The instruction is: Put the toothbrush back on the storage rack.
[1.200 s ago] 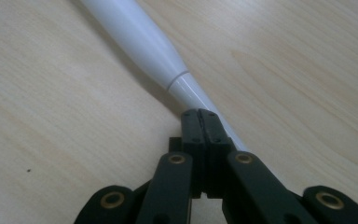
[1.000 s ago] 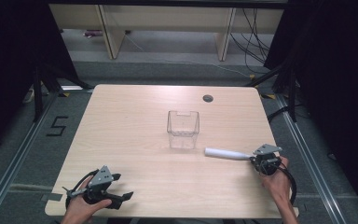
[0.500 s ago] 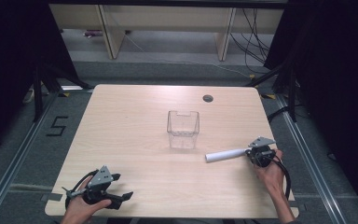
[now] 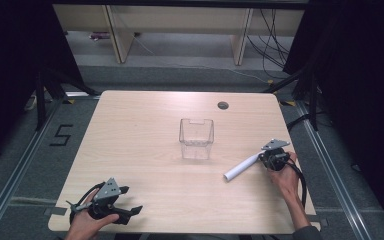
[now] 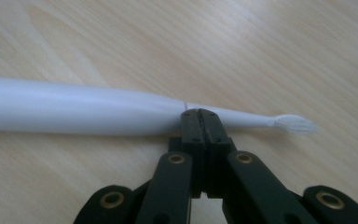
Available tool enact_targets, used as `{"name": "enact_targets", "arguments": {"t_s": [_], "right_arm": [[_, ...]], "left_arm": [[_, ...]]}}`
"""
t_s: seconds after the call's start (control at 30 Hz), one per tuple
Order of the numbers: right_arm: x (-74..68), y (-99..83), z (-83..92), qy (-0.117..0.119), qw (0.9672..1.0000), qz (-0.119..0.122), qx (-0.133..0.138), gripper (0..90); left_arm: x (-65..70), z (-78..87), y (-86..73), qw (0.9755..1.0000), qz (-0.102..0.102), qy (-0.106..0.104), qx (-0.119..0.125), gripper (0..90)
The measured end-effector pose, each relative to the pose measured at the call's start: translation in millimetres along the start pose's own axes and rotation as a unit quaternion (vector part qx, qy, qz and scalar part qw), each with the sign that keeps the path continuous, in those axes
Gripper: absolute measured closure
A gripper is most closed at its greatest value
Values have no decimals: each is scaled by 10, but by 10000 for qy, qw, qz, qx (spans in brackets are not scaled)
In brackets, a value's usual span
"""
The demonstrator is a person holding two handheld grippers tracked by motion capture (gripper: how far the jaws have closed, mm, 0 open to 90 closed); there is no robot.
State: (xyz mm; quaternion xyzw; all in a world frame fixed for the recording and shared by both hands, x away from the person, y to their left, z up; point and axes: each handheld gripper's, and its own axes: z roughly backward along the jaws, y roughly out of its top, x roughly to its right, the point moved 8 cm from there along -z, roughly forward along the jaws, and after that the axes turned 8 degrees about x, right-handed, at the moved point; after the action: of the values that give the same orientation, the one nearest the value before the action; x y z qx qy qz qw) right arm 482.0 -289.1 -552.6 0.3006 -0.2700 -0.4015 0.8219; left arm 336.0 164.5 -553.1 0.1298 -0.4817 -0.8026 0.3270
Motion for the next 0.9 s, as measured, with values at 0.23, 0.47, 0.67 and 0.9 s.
{"name": "enact_targets", "arguments": {"t_s": [0.23,0.47,0.67,0.9], "right_arm": [[-13,114,-108,94,9997,229,21,900],[-61,200,-211,176,9994,290,1,900],[-128,285,-283,296,9986,436,1,896],[-181,324,-338,385,9983,425,-40,884]], "left_arm": [[12,-2,5,10000,27,8,33,156],[11,-3,5,10000,9,-6,40,158],[23,-5,10,10000,47,-22,83,159],[30,4,13,9999,75,-7,81,159]]}}
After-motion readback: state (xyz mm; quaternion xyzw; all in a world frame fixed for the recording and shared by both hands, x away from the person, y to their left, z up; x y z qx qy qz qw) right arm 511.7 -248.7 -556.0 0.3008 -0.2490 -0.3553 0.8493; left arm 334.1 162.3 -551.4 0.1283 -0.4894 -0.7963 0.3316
